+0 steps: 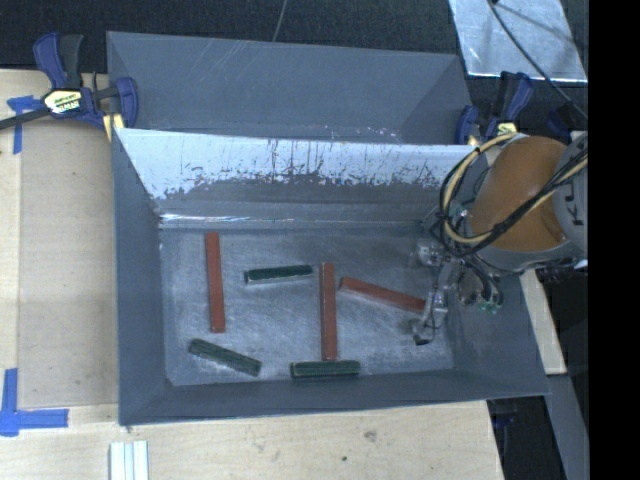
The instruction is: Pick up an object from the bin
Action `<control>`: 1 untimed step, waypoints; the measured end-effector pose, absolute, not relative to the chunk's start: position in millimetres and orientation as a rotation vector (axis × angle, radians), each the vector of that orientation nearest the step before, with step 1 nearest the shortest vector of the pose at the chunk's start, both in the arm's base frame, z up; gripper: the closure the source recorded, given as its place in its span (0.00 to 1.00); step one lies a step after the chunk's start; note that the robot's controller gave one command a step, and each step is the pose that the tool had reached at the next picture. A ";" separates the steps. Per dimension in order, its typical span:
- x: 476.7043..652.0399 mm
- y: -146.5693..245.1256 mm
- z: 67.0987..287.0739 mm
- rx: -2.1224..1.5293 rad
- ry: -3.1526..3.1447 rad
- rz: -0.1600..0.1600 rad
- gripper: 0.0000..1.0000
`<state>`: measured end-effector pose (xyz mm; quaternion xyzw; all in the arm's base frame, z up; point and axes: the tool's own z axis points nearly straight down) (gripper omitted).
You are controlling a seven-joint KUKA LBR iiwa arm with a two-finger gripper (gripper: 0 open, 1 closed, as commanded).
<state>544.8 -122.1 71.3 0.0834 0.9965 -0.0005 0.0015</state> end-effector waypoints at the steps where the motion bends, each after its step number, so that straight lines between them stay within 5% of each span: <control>1: 535.6 -94.3 70.7 0.535 3.094 0.000 0.00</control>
Offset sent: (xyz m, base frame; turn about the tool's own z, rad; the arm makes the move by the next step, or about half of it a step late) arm -0.0129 0.0376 -0.0013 0.0184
